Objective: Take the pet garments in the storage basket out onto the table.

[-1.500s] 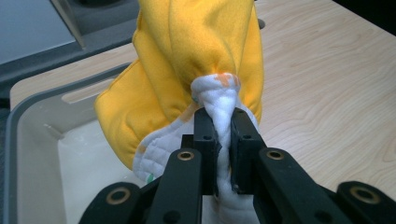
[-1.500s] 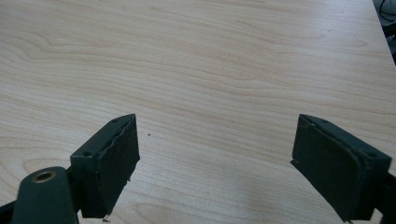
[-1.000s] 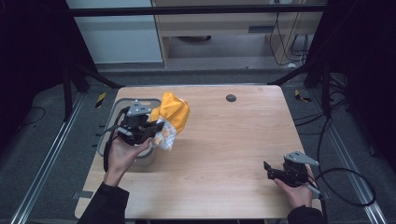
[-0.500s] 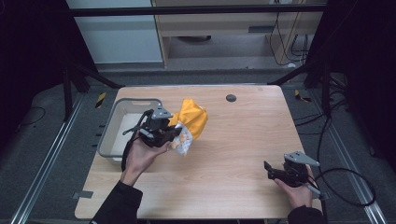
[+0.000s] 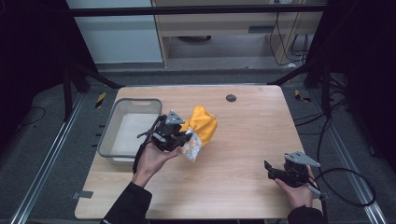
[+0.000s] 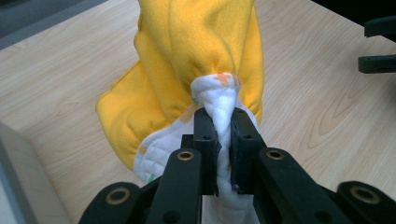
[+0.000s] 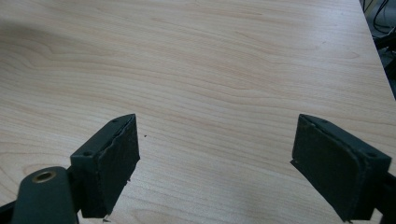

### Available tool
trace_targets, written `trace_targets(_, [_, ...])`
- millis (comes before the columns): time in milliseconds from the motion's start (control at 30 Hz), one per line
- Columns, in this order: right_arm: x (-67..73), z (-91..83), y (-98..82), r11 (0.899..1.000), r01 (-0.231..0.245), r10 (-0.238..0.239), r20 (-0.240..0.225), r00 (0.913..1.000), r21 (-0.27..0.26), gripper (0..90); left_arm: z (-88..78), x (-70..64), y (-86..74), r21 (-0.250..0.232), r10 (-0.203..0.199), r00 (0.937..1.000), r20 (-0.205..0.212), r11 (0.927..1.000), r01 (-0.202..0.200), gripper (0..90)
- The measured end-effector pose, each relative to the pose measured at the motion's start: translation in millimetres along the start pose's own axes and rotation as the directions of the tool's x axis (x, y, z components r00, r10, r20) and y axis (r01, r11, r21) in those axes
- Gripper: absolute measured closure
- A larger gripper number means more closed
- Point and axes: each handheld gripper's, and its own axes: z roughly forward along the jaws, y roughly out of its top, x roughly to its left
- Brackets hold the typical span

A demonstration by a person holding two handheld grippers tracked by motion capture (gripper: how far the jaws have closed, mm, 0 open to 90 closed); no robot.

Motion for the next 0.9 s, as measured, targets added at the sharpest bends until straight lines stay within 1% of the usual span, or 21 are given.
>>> trace_targets(233, [0.0,-0.7,0.0,1.000,0.003,-0.002,0.005,1.0000,-0.005,14.9,15.3,-5.5,-3.1,0.018,0.005,0.9999,0.014,0.9998,-0.005,83.3])
trace_targets(367, [0.7,-0.1,-0.5,1.000,0.009,-0.009,0.003,1.0000,-0.001,15.2,26.0,-8.6,-5.4,0.031,0.006,0.9994,0.033,0.9995,-0.007,83.3])
trace_targets(467, [0.6,-0.1,-0.5,1.000,0.012,-0.012,0.005,0.9999,0.000,15.4,33.0,-12.1,-7.2,0.043,0.018,0.9991,0.038,0.9989,-0.019,83.3])
trace_targets(567, [0.8,-0.8,-0.4,1.000,0.003,-0.003,0.004,1.0000,0.002,15.6,38.8,-13.8,-8.9,0.051,0.017,0.9988,0.045,0.9985,-0.020,83.3])
trace_targets(667, [0.5,0.0,-0.6,1.000,0.016,-0.016,0.007,0.9998,0.000,15.8,43.5,-15.2,-9.6,0.058,0.017,0.9988,0.046,0.9981,-0.019,83.3])
trace_targets(900, [0.7,-0.1,-0.9,1.000,0.017,-0.017,0.009,0.9998,0.002,15.9,55.1,-18.2,-10.7,0.072,0.021,0.9983,0.055,0.9971,-0.025,83.3])
